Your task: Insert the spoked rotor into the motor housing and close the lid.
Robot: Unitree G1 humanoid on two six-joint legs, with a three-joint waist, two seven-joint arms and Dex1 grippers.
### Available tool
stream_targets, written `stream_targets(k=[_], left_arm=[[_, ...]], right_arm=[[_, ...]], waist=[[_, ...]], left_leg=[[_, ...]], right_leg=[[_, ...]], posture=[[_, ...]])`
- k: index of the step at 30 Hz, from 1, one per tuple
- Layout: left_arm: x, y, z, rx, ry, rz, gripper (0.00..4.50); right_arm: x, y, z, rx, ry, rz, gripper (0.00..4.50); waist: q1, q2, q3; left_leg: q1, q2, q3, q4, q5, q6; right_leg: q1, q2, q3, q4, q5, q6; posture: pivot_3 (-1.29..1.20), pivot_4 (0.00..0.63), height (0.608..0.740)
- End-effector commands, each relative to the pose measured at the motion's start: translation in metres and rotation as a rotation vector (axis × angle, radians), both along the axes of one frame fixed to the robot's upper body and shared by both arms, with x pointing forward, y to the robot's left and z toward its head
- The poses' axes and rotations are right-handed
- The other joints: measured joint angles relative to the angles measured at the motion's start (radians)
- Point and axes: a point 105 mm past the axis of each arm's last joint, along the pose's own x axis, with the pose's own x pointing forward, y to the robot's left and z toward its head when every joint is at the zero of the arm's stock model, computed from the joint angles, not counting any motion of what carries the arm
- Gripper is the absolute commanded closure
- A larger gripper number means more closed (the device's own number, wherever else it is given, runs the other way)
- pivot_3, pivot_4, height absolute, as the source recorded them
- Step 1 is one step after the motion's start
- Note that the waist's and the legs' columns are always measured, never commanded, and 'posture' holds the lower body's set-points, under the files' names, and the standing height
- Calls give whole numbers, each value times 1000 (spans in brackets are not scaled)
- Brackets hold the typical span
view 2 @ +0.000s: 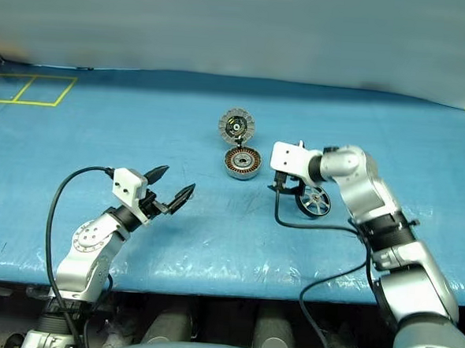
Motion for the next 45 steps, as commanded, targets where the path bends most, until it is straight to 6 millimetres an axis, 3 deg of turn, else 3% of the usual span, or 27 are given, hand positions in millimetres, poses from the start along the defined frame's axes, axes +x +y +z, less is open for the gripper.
stream_targets(k=[1, 9, 15, 32, 39, 42, 45], left_arm=[[-2, 1, 8, -4, -48, 19, 0], [-12, 10, 1, -6, -34, 75, 0], [-19, 12, -4, -17, -17, 91, 0], [-21, 16, -11, -5, 13, 117, 0], [-20, 18, -11, -2, 11, 128, 0], [-19, 19, -10, -1, 8, 135, 0], [-20, 19, -11, 1, 9, 138, 0]], right_arm=[[8, 19, -1, -130, -7, 100, 24], [26, 41, -23, -313, 20, 158, 24], [32, 52, -28, -318, 3, 164, 24], [27, 68, -31, -316, -11, 244, 24], [20, 66, -50, -361, 75, 246, 24], [19, 68, -55, -349, 102, 230, 648], [22, 68, -56, -333, 88, 211, 1603]], waist=[[2, 0, 0], [4, 0, 1], [-1, 0, 1], [-9, 0, 1], [-13, 1, 1], [-14, 1, 1], [-17, 1, 1]], left_leg=[[-1, 0, 0, 0, 0, 0], [-3, 0, 0, -2, -1, -2], [-2, 0, 0, -2, 0, -2], [-1, 0, -1, -2, 0, -3], [0, 0, -1, -2, 0, -3], [1, 0, -1, -2, 0, -3], [1, 0, -1, -2, 0, -3]], right_leg=[[-1, 0, 0, 0, 1, 1], [-5, 0, 0, 0, 4, -4], [-5, 1, 1, 1, 4, -4], [-5, 1, 1, 3, 4, -4], [-4, 1, 1, 3, 4, -4], [-4, 1, 1, 3, 4, -4], [-3, 1, 1, 3, 4, -4]], posture=[[0, 150, 740], [0, 150, 740], [0, 150, 740], [0, 150, 740], [0, 150, 740], [0, 150, 740], [0, 150, 740]])
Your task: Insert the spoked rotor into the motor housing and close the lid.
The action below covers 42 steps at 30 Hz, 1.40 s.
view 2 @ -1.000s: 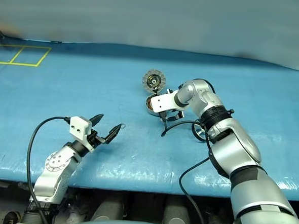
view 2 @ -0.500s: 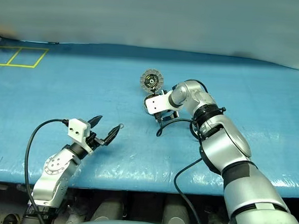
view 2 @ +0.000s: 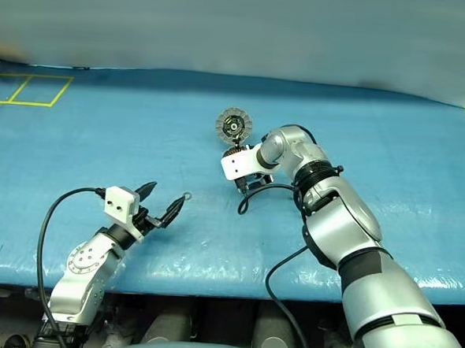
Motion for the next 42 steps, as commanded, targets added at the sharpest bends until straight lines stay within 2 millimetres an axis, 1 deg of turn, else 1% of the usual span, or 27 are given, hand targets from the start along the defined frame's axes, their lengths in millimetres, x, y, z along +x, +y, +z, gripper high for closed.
stream_targets(k=[1, 2, 3, 5, 8, 11, 14, 18, 21, 23, 26, 30, 34, 38, 42], left_arm=[[0, 1, 13, 17, -52, 3, 0], [0, 1, 13, 18, -51, 5, 0], [0, 2, 13, 19, -49, 6, 0], [0, 2, 12, 20, -46, 7, 0], [0, 2, 12, 19, -45, 7, 0], [2, 2, 12, 20, -43, 11, 0], [4, 2, 10, 26, -38, 9, 0], [8, 2, 10, 37, -42, 18, 0], [10, 1, 9, 43, -40, 22, 0], [10, 0, 8, 43, -35, 19, 0], [11, -2, 7, 46, -31, 10, 0], [13, -2, 8, 46, -38, 11, 0], [13, -2, 8, 46, -38, 13, 0], [11, 0, 8, 47, -39, 19, 0], [10, 4, 7, 51, -39, 33, 0]], right_arm=[[-1, 1, -4, 12, 15, -13, 1603], [-1, 2, -4, 17, 19, -14, 1603], [-2, 2, -4, 21, 23, -13, 2114], [-1, 2, -1, 43, 12, -9, 2437], [-3, 4, 3, 106, -4, 11, 2436], [-13, 10, 5, 187, -4, 43, 2436], [-33, 12, 0, 266, 16, 63, 2436], [-62, 8, -9, 349, 19, 26, 2436], [-89, 3, -17, 387, 52, -10, 2436], [-100, 1, -20, 391, 60, -28, 2436], [-113, 2, -22, 431, 99, -67, 2436], [-127, 4, -29, 445, 139, -120, 2436], [-131, 8, -34, 468, 173, -182, 2436], [-141, 19, -32, 508, 205, -194, 2436], [-145, 25, -31, 512, 202, -197, 2436]], waist=[[-2, 0, 0], [-2, 0, 0], [-3, 0, 0], [-3, 0, 0], [-2, 0, 0], [-1, 0, 0], [-2, 0, 0], [2, 0, -1], [7, 0, -1], [13, 0, -1], [19, 0, -1], [22, -1, -2], [22, -2, -3], [22, -4, -4], [20, -4, -4]], left_leg=[[0, 0, 0, 0, 0, 0], [0, 0, 0, 0, 0, 0], [0, 0, 0, 0, 0, 0], [0, 0, 0, 0, 0, 0], [0, 0, 0, 0, 0, 0], [0, 0, 0, 0, 0, 0], [0, 0, 0, 0, 0, 0], [0, 0, 0, 0, 0, 0], [0, 0, 0, 1, 0, 0], [0, 0, 0, 2, 0, 0], [0, 0, 0, 3, 0, 0], [0, 0, 0, 4, 0, 0], [0, 0, 0, 4, 0, 0], [0, 0, 0, 4, 0, 0], [0, 0, 0, 3, 0, 0]], right_leg=[[0, 0, 0, 0, 0, 0], [0, 0, 0, 0, 0, 0], [0, 0, 0, 0, 0, 0], [0, 0, 0, 0, 0, 0], [0, 0, 0, 0, 0, 0], [0, 0, 0, 0, 0, 0], [0, 0, 1, 0, 0, 0], [1, 0, 1, 0, 0, 0], [1, 0, 1, 0, -1, 3], [2, 0, 1, 0, -2, 6], [2, 0, 1, 0, -3, 5], [3, 0, 1, 0, -4, 3], [4, 0, 1, -1, -4, 3], [4, 0, 0, -1, -4, 3], [3, 0, 0, -1, -4, 3]], posture=[[0, 150, 740], [0, 150, 740], [0, 150, 740], [0, 150, 740], [0, 150, 740], [0, 150, 740], [0, 150, 740], [0, 150, 740], [0, 150, 740], [0, 150, 740], [0, 150, 740], [0, 150, 740], [0, 150, 740], [0, 150, 740], [0, 150, 740]])
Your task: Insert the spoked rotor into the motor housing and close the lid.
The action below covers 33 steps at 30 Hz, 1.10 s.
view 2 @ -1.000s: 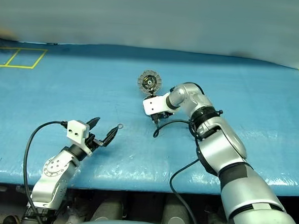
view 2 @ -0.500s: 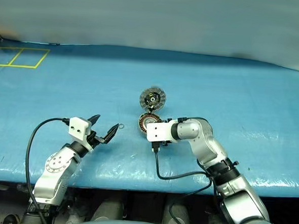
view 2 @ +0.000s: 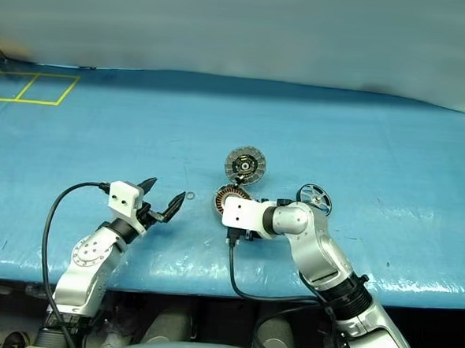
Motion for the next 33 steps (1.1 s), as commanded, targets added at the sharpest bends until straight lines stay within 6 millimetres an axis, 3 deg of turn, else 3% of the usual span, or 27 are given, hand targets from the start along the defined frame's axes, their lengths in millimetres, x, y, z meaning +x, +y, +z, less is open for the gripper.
stream_targets(k=[1, 11, 18, 21, 28, 33], left_arm=[[-1, 4, 7, 13, -38, 13, 0], [-1, 5, 8, 14, -41, 18, 0], [-2, 6, 7, 18, -36, 20, 0], [-1, 5, 8, 15, -36, 11, 0], [-3, -3, 14, -21, -59, -56, 0], [3, 18, 28, 9, -91, -27, 0]], right_arm=[[-17, 15, -5, 14, 43, 62, 2436], [-17, 16, -13, 1, 94, 38, 2436], [-18, 26, 23, 215, 112, 18, 88], [-20, 24, 36, 273, 115, 20, 36], [-4, 10, 61, 418, 54, -92, 36], [13, -4, 76, 642, -28, -178, 36]], waist=[[0, 0, 0], [0, -3, -2], [3, -3, -2], [7, -3, -2], [10, -3, -2], [11, -3, -2]], left_leg=[[0, 0, 0, 0, 0, 0], [1, 0, 0, 0, 0, 0], [-1, 0, -1, 0, 0, 0], [-2, 0, -1, 1, 0, 0], [-2, 0, -1, 1, 0, 0], [-2, 0, -1, -1, 0, 0]], right_leg=[[0, 0, 0, 0, 0, 0], [1, 0, 0, 0, -1, -1], [0, 0, -1, -1, -1, -1], [0, 0, -1, -1, 0, -1], [0, -1, -1, -1, -1, -1], [-2, 0, -2, -1, -1, -1]], posture=[[0, 150, 740], [0, 150, 740], [0, 150, 740], [0, 150, 740], [0, 150, 740], [0, 150, 740]])
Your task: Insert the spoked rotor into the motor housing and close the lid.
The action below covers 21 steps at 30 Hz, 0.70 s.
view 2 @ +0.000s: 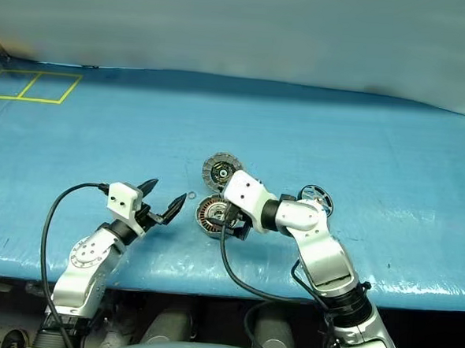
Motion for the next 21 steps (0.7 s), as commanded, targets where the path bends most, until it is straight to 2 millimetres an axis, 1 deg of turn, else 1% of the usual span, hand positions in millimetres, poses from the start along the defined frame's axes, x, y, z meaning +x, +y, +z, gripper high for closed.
stream_targets(k=[1, 4, 7, 10, 13, 15, 17, 21], left_arm=[[5, 18, 23, 28, -62, -12, 0], [5, 22, 20, 65, -14, -95, 0], [10, 29, 12, 91, 30, -128, 0], [12, 23, 2, 122, 67, -200, 0], [11, 16, -7, 113, 109, -265, 0], [12, 17, -14, 139, 136, -273, 0], [14, 17, -17, 143, 138, -268, 0], [27, 13, -21, 175, 126, -238, 0]], right_arm=[[7, -12, 10, 146, -41, -51, 36], [2, -13, 7, 242, 24, -14, 36], [0, -9, 3, 263, 37, -16, 36], [-5, -4, -1, 271, 49, 3, 36], [-10, -1, -4, 269, 59, 21, 36], [-10, -1, -6, 264, 55, 12, 36], [-10, -2, -7, 265, 52, 4, 36], [-10, -3, -8, 269, 46, -4, 36]], waist=[[0, 0, 0], [-2, 1, 0], [-5, 1, 1], [-7, 1, 1], [-8, 1, 1], [-8, 1, 1], [-9, 1, 1], [-6, 1, 1]], left_leg=[[0, 0, 0, 0, 0, 0], [0, 0, 1, 0, 0, 0], [0, 0, 1, 0, 0, 0], [0, 0, 1, 0, 0, 0], [0, 0, 1, 0, 0, 0], [0, 0, 1, 0, 0, 0], [0, 0, 1, 0, 0, 0], [0, 0, 0, 0, 0, 0]], right_leg=[[0, 0, 0, 0, 0, 0], [0, 0, 0, 0, 0, 0], [0, 0, 1, 0, 0, -1], [0, 0, 0, 0, 0, -1], [0, 0, 0, 0, 0, -1], [0, 0, 0, 0, 0, 0], [0, 0, 0, 0, 0, 0], [0, 0, 0, 0, 0, 0]], posture=[[0, 150, 740], [0, 150, 740], [0, 150, 740], [0, 150, 740], [0, 150, 740], [0, 150, 740], [0, 150, 740], [0, 150, 740]])
